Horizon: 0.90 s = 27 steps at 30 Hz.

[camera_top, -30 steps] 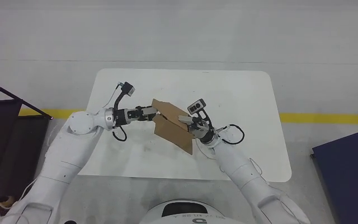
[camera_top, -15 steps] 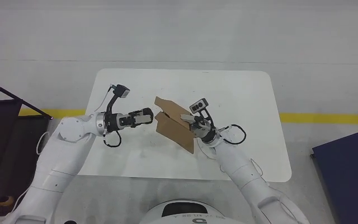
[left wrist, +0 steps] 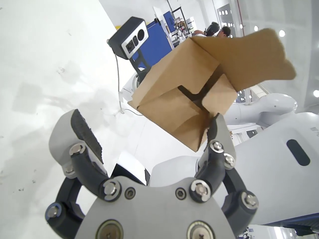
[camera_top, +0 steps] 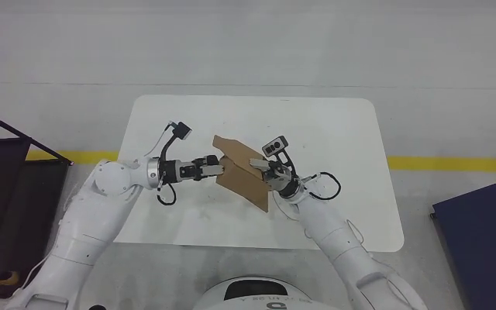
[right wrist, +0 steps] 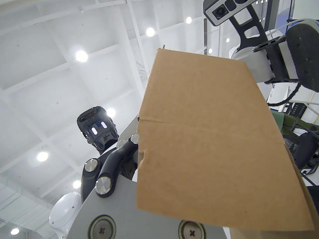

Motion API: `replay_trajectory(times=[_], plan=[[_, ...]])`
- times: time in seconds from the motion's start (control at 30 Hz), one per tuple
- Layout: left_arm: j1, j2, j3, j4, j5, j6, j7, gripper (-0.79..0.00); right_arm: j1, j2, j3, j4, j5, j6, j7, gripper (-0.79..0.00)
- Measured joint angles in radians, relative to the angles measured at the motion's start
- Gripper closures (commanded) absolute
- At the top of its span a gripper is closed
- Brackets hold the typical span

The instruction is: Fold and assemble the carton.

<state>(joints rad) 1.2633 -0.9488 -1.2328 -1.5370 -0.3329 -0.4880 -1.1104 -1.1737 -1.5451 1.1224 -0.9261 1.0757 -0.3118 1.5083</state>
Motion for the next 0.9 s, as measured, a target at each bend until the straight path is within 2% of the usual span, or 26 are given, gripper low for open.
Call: replay_trajectory(times=[0.5, 0.9], plan=[[-0.016, 0.0, 0.021, -0.041, 0.112, 0.071, 0.048, -0.785, -0.002, -0.01, -0.003, 0.012, -0.035, -0.007, -0.007, 0.0], [-0.018, -0.002, 0.042, -0.042, 0.146, 0.084, 0.064, -0.785, -0.002, -0.015, 0.005, 0.019, -0.044, -0.005, -0.005, 0.0]])
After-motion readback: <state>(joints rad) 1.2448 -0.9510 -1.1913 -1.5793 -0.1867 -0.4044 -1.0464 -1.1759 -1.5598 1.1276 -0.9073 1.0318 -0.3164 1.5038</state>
